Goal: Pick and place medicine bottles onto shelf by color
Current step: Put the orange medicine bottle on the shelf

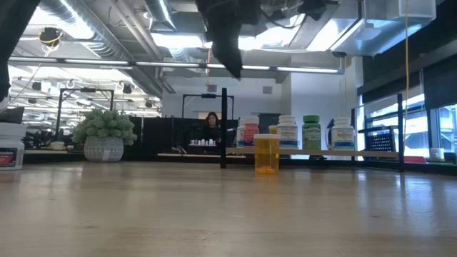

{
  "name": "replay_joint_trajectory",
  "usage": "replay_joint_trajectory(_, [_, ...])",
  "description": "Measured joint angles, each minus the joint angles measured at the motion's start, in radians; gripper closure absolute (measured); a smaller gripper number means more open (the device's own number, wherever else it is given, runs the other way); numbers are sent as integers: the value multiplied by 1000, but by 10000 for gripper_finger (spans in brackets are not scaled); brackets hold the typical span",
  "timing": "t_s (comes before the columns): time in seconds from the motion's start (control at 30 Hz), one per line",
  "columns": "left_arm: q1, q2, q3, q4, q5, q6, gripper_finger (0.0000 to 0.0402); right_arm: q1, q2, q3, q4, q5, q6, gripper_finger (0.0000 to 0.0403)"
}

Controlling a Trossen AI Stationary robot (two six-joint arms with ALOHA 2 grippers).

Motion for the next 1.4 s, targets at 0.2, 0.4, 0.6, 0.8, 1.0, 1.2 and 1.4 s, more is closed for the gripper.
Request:
replay_joint_trajectory(0.2, [5, -155, -212, 120, -6, -31, 99, 0, 0, 0, 8, 18, 0, 134])
replay_joint_trajectory(0.4, [6, -315, -362, 147, -13, -150, 99, 0, 0, 0, 14, 18, 0, 134])
replay_joint_trajectory(0.6, [9, -444, -474, 183, -64, -240, 99, 0, 1, 0, 15, 14, 0, 134])
replay_joint_trajectory(0.8, [10, -527, -553, 177, -86, -313, 99, 0, 1, 0, 22, 19, 0, 134])
replay_joint_trajectory(1.0, [10, -582, -589, 179, -144, -344, 99, 0, 1, 0, 38, 18, 0, 134])
replay_joint_trajectory(1.2, [10, -600, -598, 180, -172, -359, 99, 0, 1, 0, 77, 19, 33, 134])
replay_joint_trajectory(1.4, [10, -599, -598, 171, -173, -365, 99, 13, 10, 0, 45, 42, 11, 134])
